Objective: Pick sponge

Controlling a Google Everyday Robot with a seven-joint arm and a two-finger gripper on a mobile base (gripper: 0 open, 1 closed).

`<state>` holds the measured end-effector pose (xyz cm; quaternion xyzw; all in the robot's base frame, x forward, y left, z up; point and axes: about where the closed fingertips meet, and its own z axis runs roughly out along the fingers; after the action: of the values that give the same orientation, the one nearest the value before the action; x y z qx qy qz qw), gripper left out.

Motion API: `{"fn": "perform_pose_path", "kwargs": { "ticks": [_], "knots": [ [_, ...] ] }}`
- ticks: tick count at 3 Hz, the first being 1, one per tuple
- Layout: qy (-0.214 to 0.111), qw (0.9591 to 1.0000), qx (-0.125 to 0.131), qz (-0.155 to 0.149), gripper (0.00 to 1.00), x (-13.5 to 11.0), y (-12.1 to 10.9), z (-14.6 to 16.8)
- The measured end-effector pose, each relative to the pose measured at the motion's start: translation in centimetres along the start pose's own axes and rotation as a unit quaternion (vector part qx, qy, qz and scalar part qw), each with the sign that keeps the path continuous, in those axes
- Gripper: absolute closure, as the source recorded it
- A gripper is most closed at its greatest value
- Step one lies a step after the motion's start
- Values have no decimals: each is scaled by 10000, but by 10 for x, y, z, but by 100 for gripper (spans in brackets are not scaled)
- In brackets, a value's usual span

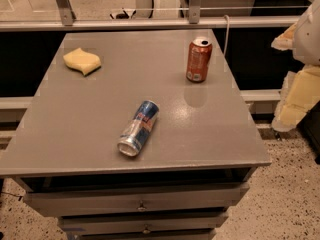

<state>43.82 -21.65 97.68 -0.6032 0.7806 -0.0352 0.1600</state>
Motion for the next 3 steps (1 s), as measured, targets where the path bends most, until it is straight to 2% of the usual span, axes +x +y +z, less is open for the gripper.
{"fn": "perform_pose_path", "kwargs": {
  "ticks": [1, 2, 3],
  "knots": [
    [0, 10000, 0, 0, 0, 0, 0, 0],
    [-140, 9998, 93, -79, 0, -18, -9, 5],
    [-374, 9990, 238, -93, 0, -56, -38, 24]
  ]
}}
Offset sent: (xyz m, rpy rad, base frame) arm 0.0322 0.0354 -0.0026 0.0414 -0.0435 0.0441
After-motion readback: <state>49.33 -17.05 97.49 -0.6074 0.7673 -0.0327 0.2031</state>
